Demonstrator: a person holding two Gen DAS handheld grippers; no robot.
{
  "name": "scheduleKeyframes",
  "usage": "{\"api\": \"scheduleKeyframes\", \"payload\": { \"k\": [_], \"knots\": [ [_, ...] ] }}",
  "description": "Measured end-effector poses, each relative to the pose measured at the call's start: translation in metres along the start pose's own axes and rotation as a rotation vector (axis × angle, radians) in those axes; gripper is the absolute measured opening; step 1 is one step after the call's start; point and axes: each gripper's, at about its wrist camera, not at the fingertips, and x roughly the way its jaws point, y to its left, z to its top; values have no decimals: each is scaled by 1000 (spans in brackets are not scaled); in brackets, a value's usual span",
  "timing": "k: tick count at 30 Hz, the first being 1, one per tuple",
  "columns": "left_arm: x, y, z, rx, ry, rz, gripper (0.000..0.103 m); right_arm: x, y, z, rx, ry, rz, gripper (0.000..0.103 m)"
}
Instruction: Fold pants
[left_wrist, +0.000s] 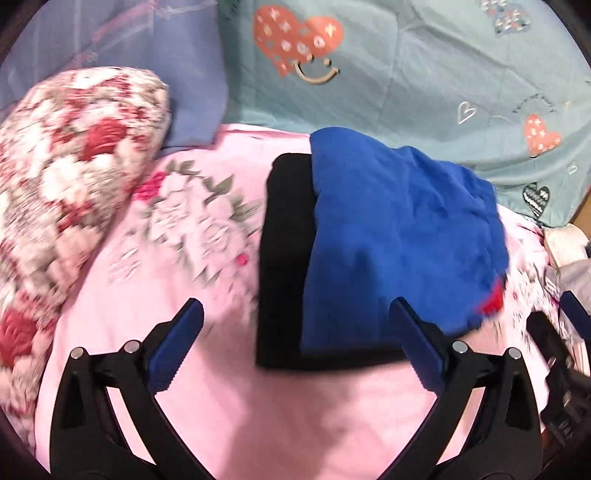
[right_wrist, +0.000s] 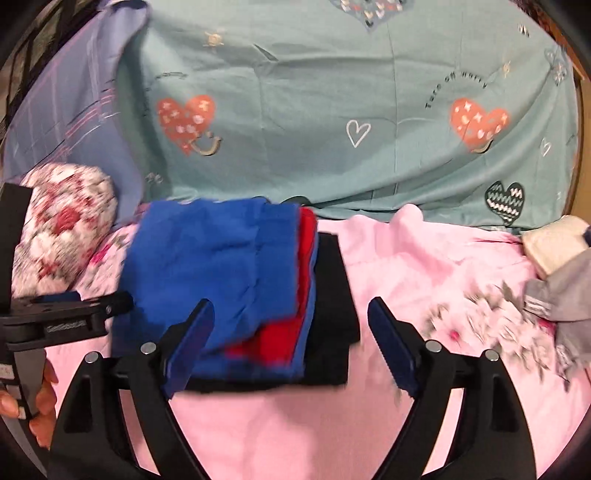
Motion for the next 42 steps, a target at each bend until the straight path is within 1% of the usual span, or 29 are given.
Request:
{"api": "scheduleKeyframes", "payload": {
  "k": [1, 3, 6, 8, 9, 11, 12, 14, 16, 18, 22, 25, 29, 33, 36, 38, 42],
  "knots": [
    [-6, 3, -7, 2, -1, 4, 101, -12, 6, -8, -26, 1, -14, 94],
    [-19, 7, -25, 5, 5, -2, 101, -35, 16, -26, -57, -2, -41, 95],
    [-35, 15, -54, 13, -5, -5, 101, -56, 29, -47, -69, -1, -18, 95],
    [-44, 17, -67, 27, -26, -12, 101, -66, 36, -60, -66, -1, -23, 95],
    [-46, 18, -71, 31, -25, -15, 101, -70, 39, -66, -65, -8, -30, 95],
    [-50, 23, -80, 17, -15, -49, 101, -76, 44, -77, -52, -24, -64, 96],
    [-53, 25, -84, 16, -29, -60, 101, -79, 45, -82, -37, -33, -76, 96],
    [-54, 26, -88, 34, -42, -52, 101, -83, 46, -91, -7, -65, -88, 96],
    [-49, 27, -91, 46, -29, -51, 101, -85, 47, -99, 9, -100, -86, 96],
    [-45, 27, -92, 43, -4, -53, 101, -84, 46, -102, 14, -134, -80, 96],
    [-42, 25, -93, 55, 11, -51, 101, -85, 43, -105, 15, -170, -52, 98],
    [-39, 22, -95, 73, 16, -47, 101, -84, 39, -106, 32, -163, -42, 99],
    [-36, 19, -99, 90, 31, -81, 101, -84, 35, -106, 63, -150, -26, 99],
    [-34, 18, -101, 101, 33, -80, 101, -86, 38, -108, 44, -153, -27, 99],
    [-28, 18, -102, 102, 69, -103, 101, -87, 41, -108, 33, -151, -21, 99],
    [-26, 19, -103, 95, 83, -94, 101, -89, 45, -109, 12, -158, -32, 99],
    [-26, 19, -103, 97, 68, -70, 101, -87, 50, -110, -22, -158, -51, 100]
  ]
}}
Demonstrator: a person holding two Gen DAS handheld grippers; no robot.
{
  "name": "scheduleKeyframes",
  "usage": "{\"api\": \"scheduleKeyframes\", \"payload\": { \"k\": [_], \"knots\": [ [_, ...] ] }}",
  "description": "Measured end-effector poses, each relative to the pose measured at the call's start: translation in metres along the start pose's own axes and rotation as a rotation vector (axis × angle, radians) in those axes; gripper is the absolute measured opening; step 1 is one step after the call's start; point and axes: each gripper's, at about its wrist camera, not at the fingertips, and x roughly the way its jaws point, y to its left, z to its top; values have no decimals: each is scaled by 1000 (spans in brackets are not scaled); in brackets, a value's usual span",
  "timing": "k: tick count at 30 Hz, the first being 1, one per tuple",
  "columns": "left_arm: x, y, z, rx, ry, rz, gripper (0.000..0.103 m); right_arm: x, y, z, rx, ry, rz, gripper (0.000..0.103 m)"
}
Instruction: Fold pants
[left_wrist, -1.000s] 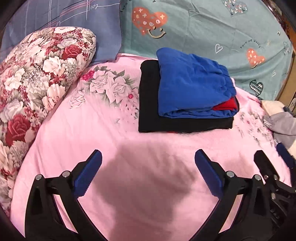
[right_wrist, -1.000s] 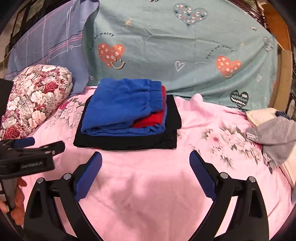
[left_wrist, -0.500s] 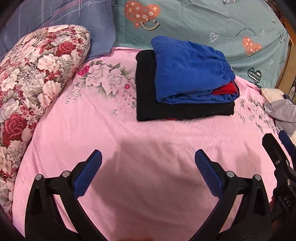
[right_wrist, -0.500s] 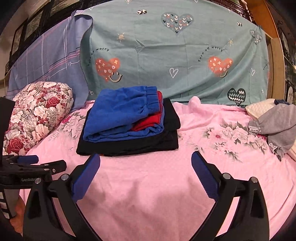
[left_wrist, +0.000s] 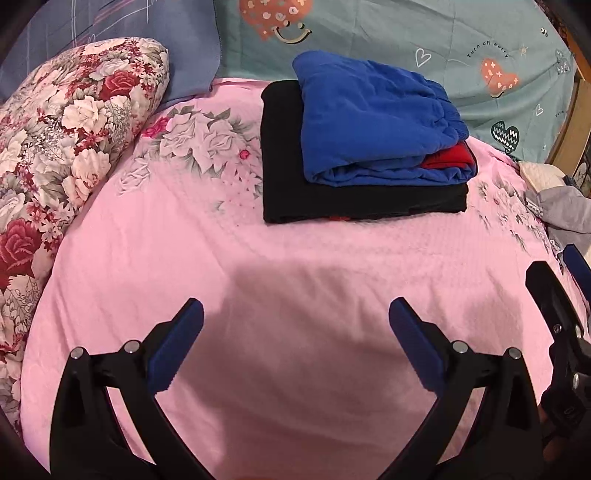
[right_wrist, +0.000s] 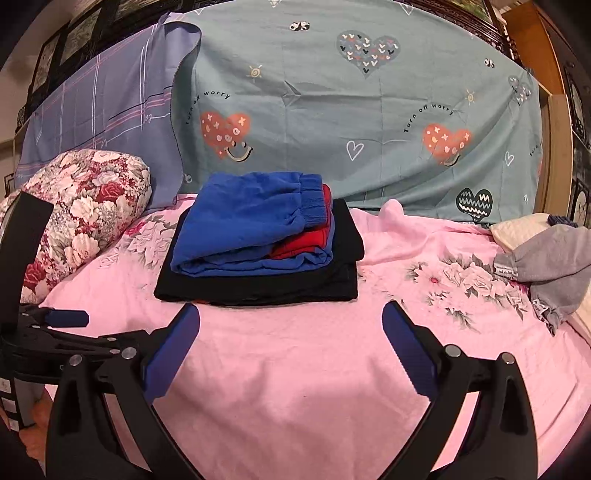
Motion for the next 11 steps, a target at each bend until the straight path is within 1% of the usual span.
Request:
{"api": "scheduleKeyframes", "payload": {
  "k": [11],
  "knots": [
    [3, 9, 2, -55, 19, 26, 101, 6, -3, -3, 16, 35, 21, 100]
  ]
}}
